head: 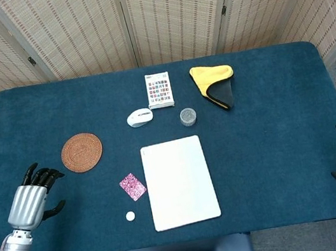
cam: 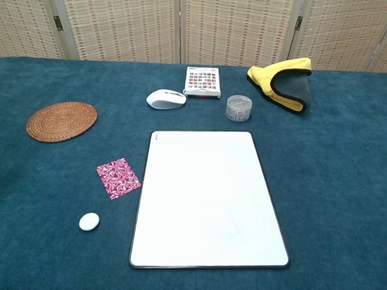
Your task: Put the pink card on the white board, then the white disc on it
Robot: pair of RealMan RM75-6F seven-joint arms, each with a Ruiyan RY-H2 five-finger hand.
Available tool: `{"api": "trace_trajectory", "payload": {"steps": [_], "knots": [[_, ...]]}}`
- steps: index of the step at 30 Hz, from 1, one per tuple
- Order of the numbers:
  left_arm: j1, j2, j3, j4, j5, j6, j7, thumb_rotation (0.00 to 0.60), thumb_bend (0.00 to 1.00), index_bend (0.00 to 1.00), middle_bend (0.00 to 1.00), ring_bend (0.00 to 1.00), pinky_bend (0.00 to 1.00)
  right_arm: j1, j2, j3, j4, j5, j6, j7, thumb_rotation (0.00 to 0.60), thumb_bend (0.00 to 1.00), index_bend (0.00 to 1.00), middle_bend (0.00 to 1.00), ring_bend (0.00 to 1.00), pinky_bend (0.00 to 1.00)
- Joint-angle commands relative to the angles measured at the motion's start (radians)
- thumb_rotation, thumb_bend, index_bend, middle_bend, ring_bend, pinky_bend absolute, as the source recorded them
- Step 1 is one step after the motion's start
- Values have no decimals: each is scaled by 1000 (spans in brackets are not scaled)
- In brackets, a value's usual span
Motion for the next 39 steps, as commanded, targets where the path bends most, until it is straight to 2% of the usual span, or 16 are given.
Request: {"api": "trace_trajectory", "payload": {"steps": [1, 5, 12, 18, 22, 28, 39], "knots": [[-58, -32, -18, 13, 6, -58, 10, 600, 268, 306, 316, 223, 113, 0, 1, 0, -2, 1, -1, -2, 600, 38, 8, 48, 130, 0], [-120, -74, -27, 29, -2, -127, 37, 600, 267, 282, 308, 213, 106, 0, 4, 0, -8, 4, -4, -7, 600, 38, 8, 48, 130, 0], [-209, -149, -33, 48, -56, -249, 103, 600, 253, 207, 230, 153, 59, 4, 5, 0, -16, 8, -14, -18, 600, 37, 8, 48, 130, 0], [-252, -235, -25, 96, -79, -284, 129, 600, 253, 187, 195, 125, 49, 3, 5, -1, -17, 12, -17, -20, 600, 38, 8, 49, 129, 0], [-266, -264, -21, 84, -112, -300, 180, 600, 243, 120, 130, 72, 1, 3, 5, -1, -15, 16, -19, -19, 600, 38, 8, 49, 129, 0], [-294, -315, -5, 90, -113, -313, 227, 600, 218, 33, 43, 12, 0, 4, 1, -2, -9, 18, -25, -16, 600, 38, 7, 49, 129, 0], [-348, -398, -2, 115, -169, -363, 302, 600, 215, 18, 23, 4, 0, -2, -6, -5, 6, 27, -27, 0, 600, 37, 8, 49, 129, 0]]}}
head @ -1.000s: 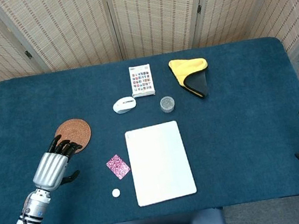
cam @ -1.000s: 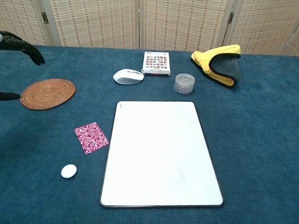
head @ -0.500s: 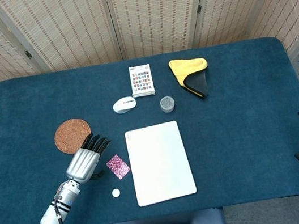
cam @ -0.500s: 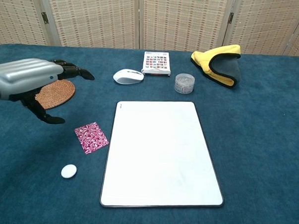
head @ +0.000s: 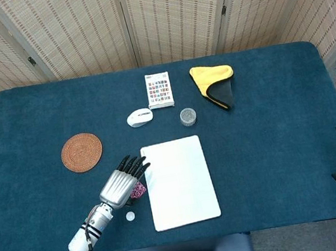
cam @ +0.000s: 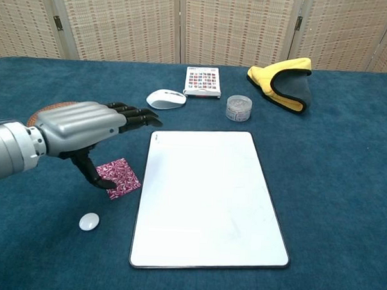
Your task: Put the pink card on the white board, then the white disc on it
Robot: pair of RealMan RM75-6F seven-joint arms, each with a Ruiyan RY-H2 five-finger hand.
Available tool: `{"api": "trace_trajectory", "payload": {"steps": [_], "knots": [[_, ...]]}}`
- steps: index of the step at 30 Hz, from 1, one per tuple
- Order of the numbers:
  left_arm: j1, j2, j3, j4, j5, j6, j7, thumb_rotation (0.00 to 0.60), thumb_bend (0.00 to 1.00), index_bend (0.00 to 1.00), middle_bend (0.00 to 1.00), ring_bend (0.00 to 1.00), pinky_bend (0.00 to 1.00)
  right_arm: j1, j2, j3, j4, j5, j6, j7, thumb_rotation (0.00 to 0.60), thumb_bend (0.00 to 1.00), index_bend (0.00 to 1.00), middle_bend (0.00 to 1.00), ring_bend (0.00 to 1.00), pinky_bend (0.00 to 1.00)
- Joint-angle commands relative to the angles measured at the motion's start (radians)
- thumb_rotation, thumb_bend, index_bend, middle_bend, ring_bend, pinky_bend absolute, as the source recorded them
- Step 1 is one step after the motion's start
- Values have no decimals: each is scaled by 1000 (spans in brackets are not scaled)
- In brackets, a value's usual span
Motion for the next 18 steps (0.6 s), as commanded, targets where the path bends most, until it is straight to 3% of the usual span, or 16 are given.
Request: {"api": "trace_trajectory", "payload": {"steps": [1, 18], "knots": [[-13, -18, -3, 5, -26, -12, 19, 600, 214, 17, 22, 4, 0, -2, 0, 0, 3, 1, 2, 3, 600, 38, 8, 48, 128, 0], [-36, -72, 13, 43, -118, -23, 78, 600, 215, 17, 19, 4, 0, -6, -8, -1, 23, 8, -4, 24, 600, 38, 8, 49, 128, 0]]}}
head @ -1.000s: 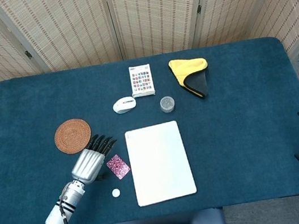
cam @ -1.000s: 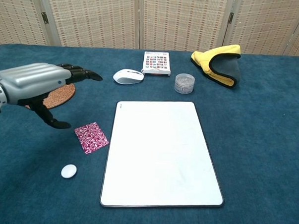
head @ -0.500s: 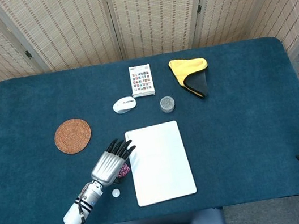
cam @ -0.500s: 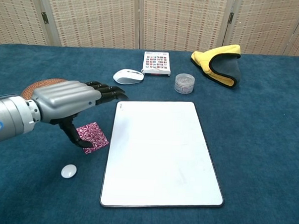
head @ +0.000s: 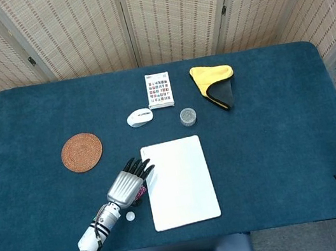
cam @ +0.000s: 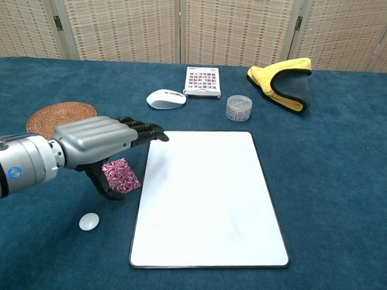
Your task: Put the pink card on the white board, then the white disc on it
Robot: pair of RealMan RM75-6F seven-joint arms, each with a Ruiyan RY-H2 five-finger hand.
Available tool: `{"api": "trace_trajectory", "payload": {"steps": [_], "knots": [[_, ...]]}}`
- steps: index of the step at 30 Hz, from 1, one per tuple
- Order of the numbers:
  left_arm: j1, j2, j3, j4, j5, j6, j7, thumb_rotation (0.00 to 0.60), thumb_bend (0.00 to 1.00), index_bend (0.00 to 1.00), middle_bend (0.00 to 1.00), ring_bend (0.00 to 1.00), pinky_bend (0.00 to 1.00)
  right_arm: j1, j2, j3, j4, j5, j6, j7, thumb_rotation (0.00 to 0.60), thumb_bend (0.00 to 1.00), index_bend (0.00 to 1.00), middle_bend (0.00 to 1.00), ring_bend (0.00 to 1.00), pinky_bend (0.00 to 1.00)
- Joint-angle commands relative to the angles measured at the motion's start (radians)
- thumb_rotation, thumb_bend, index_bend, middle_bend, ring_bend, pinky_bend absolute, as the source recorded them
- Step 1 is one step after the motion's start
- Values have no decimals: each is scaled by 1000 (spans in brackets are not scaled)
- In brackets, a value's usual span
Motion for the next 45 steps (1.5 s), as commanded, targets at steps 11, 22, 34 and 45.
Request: {"api": "trace_trajectory", "payload": {"steps": [11, 22, 34, 45], "knots": [[-8, -40, 8, 55, -35, 4, -4, 600, 215, 22, 19, 4, 0, -4, -4, 0, 9, 1, 3, 10, 600, 38, 10, 49, 128, 0], [-3, -31, -3, 96, -85, 16, -10, 600, 215, 35, 19, 4, 0, -6, -4, 0, 9, 2, 3, 9, 600, 37, 10, 48, 128, 0], [-2, -2, -39, 164, -174, -1, -35, 600, 215, 53, 19, 4, 0, -9, -3, 1, 6, 2, 8, 7, 600, 38, 11, 49, 129, 0], [-18, 90, -59, 46, -272, -60, -52, 600, 222, 189, 19, 0, 0, -6, -3, 1, 2, -3, 3, 1, 600, 38, 18, 49, 130, 0]]}}
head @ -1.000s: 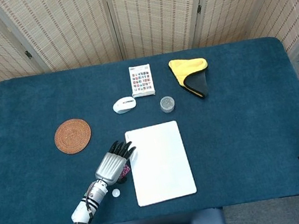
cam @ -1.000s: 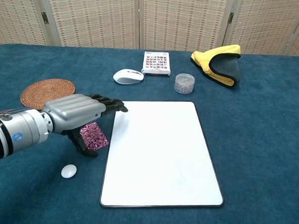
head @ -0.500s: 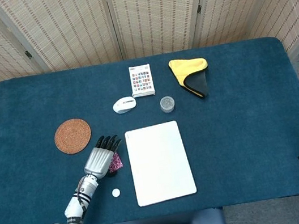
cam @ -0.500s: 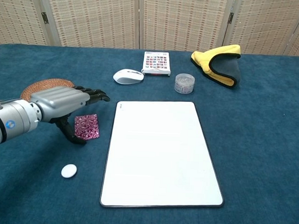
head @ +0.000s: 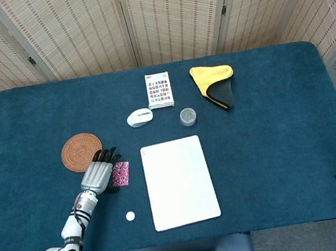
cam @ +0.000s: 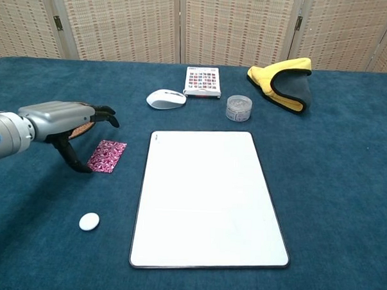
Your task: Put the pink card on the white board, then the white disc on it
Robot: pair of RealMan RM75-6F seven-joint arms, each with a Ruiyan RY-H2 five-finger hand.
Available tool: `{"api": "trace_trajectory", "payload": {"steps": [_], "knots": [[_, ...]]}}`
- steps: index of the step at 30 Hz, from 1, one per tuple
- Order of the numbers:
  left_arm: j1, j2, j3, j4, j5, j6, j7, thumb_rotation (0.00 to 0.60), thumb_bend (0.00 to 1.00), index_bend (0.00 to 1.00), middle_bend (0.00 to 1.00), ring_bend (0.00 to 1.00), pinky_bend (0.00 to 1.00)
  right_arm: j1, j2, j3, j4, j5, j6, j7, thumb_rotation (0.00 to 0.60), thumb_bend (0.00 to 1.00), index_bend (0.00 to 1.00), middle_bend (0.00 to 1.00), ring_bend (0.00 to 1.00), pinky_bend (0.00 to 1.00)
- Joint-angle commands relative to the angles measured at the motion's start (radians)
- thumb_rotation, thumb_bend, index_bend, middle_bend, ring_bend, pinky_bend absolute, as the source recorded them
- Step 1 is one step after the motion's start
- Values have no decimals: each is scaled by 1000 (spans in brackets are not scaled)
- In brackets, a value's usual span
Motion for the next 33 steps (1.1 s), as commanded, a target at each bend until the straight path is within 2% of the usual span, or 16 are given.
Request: {"api": "trace_trajectory", "payload": {"steps": [1, 5, 18, 33], "knots": [[-13, 19, 0, -31, -23, -16, 8, 600, 222, 193, 19, 0, 0, 0, 0, 0, 0, -1, 0, 0, 600, 38, 18, 49, 130, 0], [-35, 11, 5, -38, -49, -17, 50, 600, 228, 211, 19, 0, 0, -1, 2, 0, 2, 0, 1, 4, 600, 37, 19, 48, 129, 0], [-108, 3, 9, -45, -255, -22, 175, 600, 238, 235, 19, 0, 0, -5, -3, 0, 30, 9, -5, 34, 600, 38, 21, 48, 130, 0], [-156, 2, 41, -57, -365, -4, 224, 600, 238, 235, 19, 0, 0, -1, -11, 2, 57, 14, -17, 60, 600, 38, 24, 48, 129, 0]]}}
